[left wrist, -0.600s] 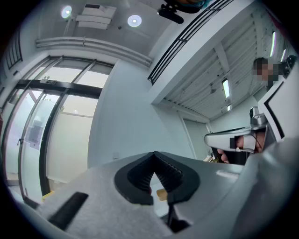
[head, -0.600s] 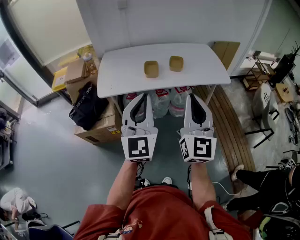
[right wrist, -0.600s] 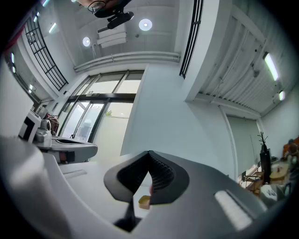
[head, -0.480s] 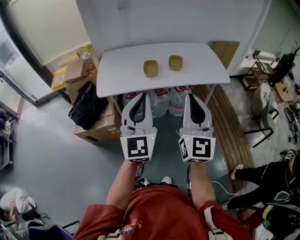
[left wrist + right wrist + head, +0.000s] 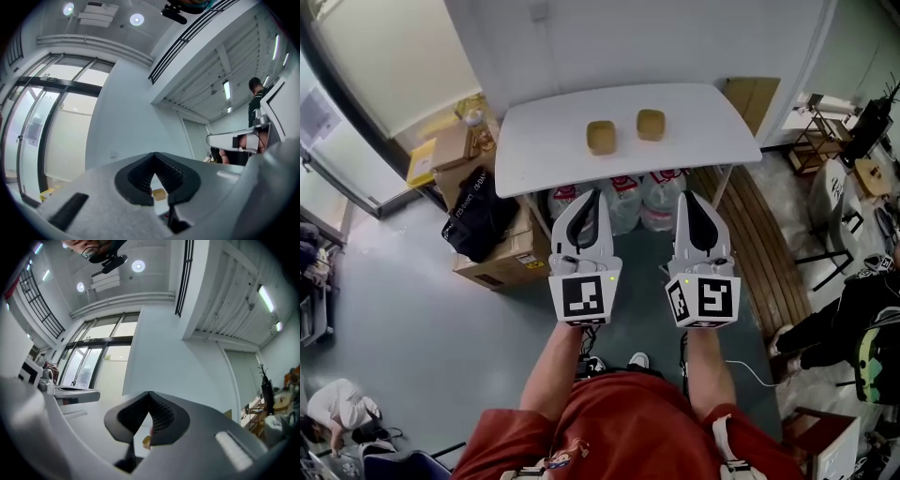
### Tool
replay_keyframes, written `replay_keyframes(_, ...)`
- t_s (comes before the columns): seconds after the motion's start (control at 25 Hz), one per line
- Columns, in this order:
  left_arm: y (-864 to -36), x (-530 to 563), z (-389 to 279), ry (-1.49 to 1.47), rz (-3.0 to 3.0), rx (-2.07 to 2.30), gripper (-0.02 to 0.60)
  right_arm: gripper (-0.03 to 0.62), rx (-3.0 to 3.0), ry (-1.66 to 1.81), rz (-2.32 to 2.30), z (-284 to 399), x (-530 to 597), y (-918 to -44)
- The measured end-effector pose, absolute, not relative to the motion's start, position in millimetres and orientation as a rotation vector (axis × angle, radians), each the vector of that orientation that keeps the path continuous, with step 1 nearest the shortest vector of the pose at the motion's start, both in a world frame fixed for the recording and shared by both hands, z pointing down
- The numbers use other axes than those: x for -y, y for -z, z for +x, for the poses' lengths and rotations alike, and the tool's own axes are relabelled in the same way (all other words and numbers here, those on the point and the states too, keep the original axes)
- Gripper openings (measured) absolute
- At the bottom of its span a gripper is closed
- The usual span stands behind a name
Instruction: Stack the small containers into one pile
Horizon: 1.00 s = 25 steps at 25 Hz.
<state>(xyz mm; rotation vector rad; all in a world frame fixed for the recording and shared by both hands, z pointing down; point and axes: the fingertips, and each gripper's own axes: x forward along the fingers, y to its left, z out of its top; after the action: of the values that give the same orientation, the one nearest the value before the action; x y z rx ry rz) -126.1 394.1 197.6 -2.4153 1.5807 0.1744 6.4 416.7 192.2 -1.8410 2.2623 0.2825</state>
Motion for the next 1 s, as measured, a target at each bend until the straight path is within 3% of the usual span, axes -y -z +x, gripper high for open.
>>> replay_keyframes(0.68,-202.2,-402.2,-39.3,-0.175,-2.455,-1.597,0.002,0.002,-2.246,-0.149,-1.782,94.2,-425.5,-203.6)
replay_keyframes(1.0,-205.1,-392.5,-42.2,-0.142,-2.416,-1.643,0.002,0.001,-2.243,-0.119,-1.774,106.5,-414.4,-209.0)
